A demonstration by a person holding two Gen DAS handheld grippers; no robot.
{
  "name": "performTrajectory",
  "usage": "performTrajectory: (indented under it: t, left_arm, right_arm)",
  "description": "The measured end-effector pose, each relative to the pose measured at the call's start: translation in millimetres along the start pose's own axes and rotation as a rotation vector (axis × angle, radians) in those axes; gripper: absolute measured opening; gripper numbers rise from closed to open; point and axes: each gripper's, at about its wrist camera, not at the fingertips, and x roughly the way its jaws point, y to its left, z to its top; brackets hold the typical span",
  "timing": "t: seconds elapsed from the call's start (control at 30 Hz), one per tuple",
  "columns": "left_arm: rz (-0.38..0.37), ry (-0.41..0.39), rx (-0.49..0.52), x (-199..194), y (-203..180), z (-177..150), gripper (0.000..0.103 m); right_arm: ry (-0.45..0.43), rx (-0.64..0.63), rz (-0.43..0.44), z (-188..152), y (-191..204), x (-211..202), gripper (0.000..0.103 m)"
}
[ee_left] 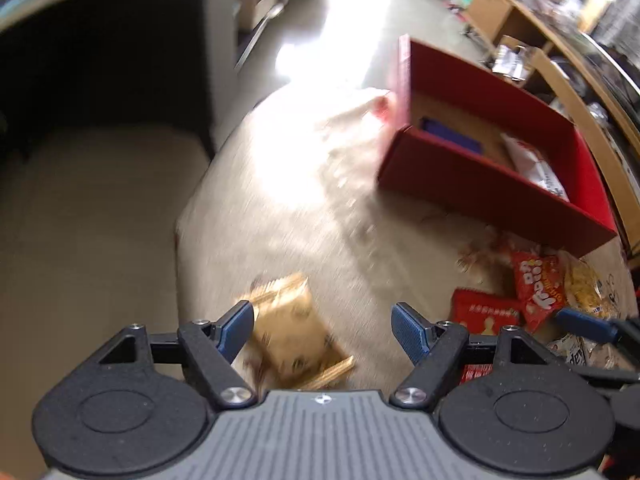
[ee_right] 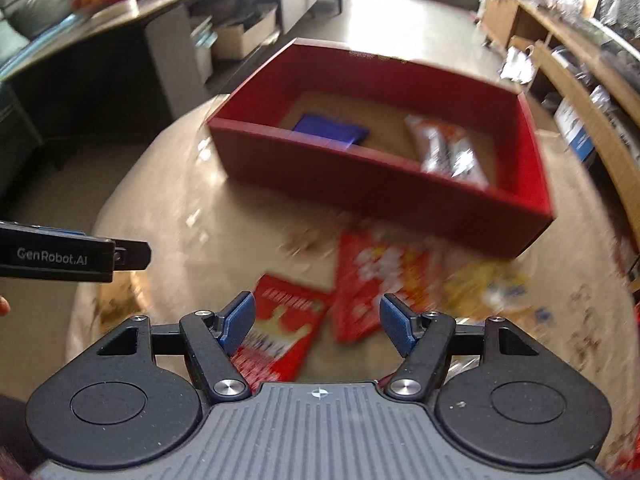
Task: Organize snacks
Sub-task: 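Grasp the gold cookie packet with the left gripper while the right grasps the red spicy strip pack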
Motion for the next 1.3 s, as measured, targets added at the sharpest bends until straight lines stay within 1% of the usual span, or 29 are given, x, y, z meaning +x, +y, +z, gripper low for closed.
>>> performTrajectory:
  t: [0.1, 0.2, 0.33, 0.47, 0.57, 0.63, 0.7, 0.8, 0.87, 0.93, 1.03, 1.13, 1.2, 1.27, 1.3]
  left_arm:
    - [-0.015, 0.034, -0.076, 5.5, 9.9, -10.7, 0.072]
    - [-0.001, 0.06, -0.097, 16.0, 8.7, -16.7, 0.072]
    - [0.022, 0.057, -0.133, 29.4, 4.9, -10.8, 0.072]
    - [0.065, 0.02, -0.07, 32.3, -12.4, -5.0, 0.07]
    - [0.057, 0.01, 0.016, 33.9, -28.4, -6.6, 0.065]
    - [0.053, 0.006, 0.043, 32.6, -33.8, -7.8, 0.062]
    - [0.052, 0.005, 0.038, 31.9, -31.2, -6.5, 0.055]
    - [0.063, 0.003, 0.036, 30.4, -24.7, -6.1, 0.051]
    - [0.076, 0.007, 0.04, 30.4, -20.9, -7.8, 0.05]
    - [0.071, 0.007, 0.039, 31.3, -19.4, -8.1, 0.05]
    - [0.056, 0.018, 0.024, 30.9, -18.1, -6.7, 0.051]
    - [0.05, 0.017, 0.04, 30.5, -21.3, -6.6, 0.051]
    - [0.053, 0.019, 0.053, 31.3, -24.1, -7.6, 0.052]
    - [0.06, 0.017, 0.069, 31.6, -27.7, -9.8, 0.053]
    - [0.067, 0.015, 0.079, 31.8, -29.9, -11.2, 0.053]
  right_arm:
    - [0.018, -0.017, 0.006, -3.5, 11.2, 4.7, 0.075]
    - [0.025, -0.034, 0.012, -7.6, 16.4, 5.9, 0.076]
    - [0.036, -0.032, 0.012, -10.0, 14.1, 8.3, 0.076]
    - [0.033, -0.006, 0.004, -10.2, 3.0, 7.3, 0.076]
    - [0.034, 0.008, -0.001, -11.1, -5.5, 5.9, 0.077]
    - [0.041, 0.015, -0.004, -12.3, -8.3, 7.1, 0.077]
    - [0.048, 0.017, -0.001, -12.9, -8.0, 8.3, 0.077]
    - [0.06, 0.021, 0.016, -13.5, -4.1, 10.6, 0.077]
    - [0.069, 0.017, 0.028, -13.6, 1.1, 13.4, 0.077]
    - [0.08, 0.006, 0.031, -13.8, 9.0, 17.6, 0.078]
    - [0.103, -0.021, 0.017, -14.5, 21.4, 27.7, 0.078]
    - [0.113, -0.042, -0.008, -18.9, 28.0, 39.2, 0.079]
    - [0.1, -0.061, -0.008, -19.6, 29.7, 38.5, 0.074]
    - [0.092, -0.054, -0.002, -18.5, 26.7, 35.9, 0.061]
    - [0.092, -0.052, -0.005, -18.2, 24.2, 34.9, 0.057]
